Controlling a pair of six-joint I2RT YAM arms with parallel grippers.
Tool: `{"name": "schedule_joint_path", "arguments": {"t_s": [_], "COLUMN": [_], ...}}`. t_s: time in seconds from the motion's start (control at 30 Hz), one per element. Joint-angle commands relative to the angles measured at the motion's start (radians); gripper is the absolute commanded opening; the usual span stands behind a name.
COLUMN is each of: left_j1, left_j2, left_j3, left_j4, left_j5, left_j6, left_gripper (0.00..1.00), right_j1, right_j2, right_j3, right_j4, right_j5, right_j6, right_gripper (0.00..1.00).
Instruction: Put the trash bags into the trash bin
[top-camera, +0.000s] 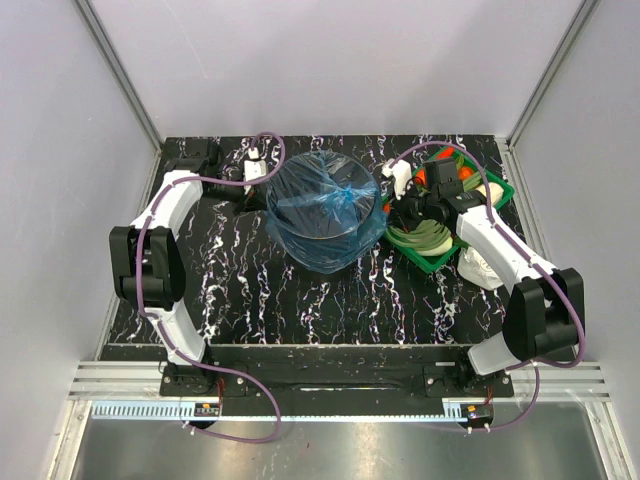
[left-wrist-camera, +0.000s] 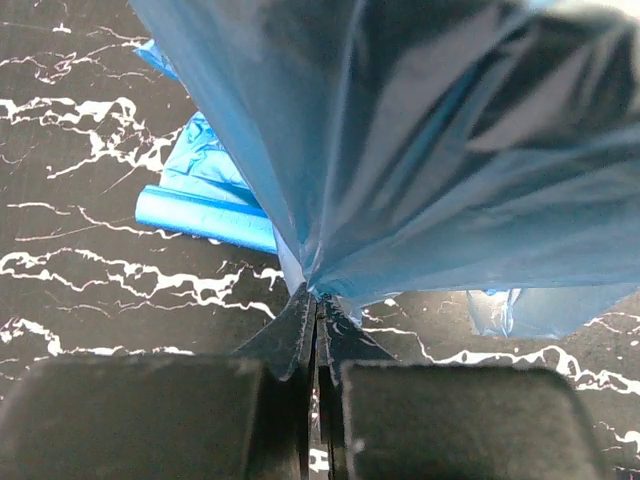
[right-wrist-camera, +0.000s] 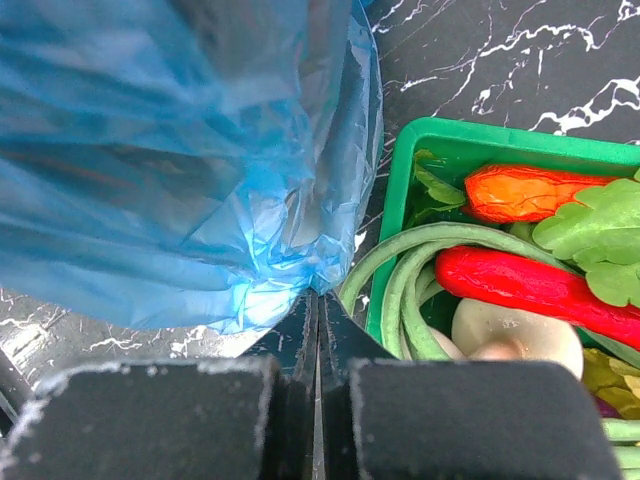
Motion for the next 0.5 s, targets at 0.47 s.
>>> {"name": "schedule_joint_path", "arguments": {"t_s": [0.47], "left_j1": [0.002], "left_j2": [-0.106], "left_j3": [-0.126], "left_j4": [0.234], "left_j5": [-0.212], "left_j6": [-0.041], "left_gripper": [0.00], "right_j1": [0.028], "right_j2": [0.028], "right_j3": [-0.015], "right_j4": [0.073], "right_j5": [0.006], "right_j6": [0.029], "right_gripper": [0.00]}}
